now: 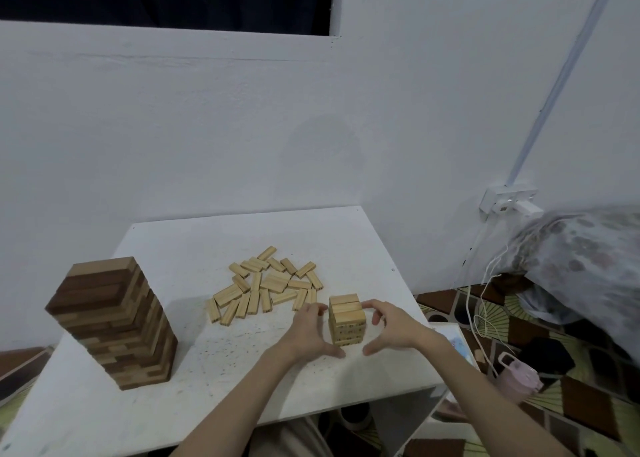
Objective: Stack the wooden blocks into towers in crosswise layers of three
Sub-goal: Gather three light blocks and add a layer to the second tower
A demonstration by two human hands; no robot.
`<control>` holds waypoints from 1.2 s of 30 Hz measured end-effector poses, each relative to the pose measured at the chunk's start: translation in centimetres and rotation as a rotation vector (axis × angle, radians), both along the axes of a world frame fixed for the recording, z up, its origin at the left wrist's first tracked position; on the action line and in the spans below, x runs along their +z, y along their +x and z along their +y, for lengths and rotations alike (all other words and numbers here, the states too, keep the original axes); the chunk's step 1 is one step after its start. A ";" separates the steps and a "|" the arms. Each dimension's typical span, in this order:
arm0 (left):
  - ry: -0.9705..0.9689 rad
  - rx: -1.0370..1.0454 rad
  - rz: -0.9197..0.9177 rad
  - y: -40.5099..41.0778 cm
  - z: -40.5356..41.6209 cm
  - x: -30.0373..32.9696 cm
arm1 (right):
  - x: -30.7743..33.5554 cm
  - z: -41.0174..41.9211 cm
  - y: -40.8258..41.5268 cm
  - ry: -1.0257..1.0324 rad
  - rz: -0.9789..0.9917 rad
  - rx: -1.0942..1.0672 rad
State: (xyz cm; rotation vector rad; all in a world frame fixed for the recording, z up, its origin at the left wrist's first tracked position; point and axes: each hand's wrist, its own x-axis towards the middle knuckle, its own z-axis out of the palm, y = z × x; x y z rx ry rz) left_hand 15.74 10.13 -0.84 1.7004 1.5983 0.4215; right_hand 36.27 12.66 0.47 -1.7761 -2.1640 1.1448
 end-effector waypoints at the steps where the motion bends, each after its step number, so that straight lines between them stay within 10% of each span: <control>1: 0.003 -0.003 0.001 0.1 0.0 0.0 | -0.1 0.1 -0.2 0.014 0.004 0.009; 36: -0.084 -0.010 -0.031 -0.1 0.5 0.7 | -0.4 1.2 0.2 -0.042 0.012 0.023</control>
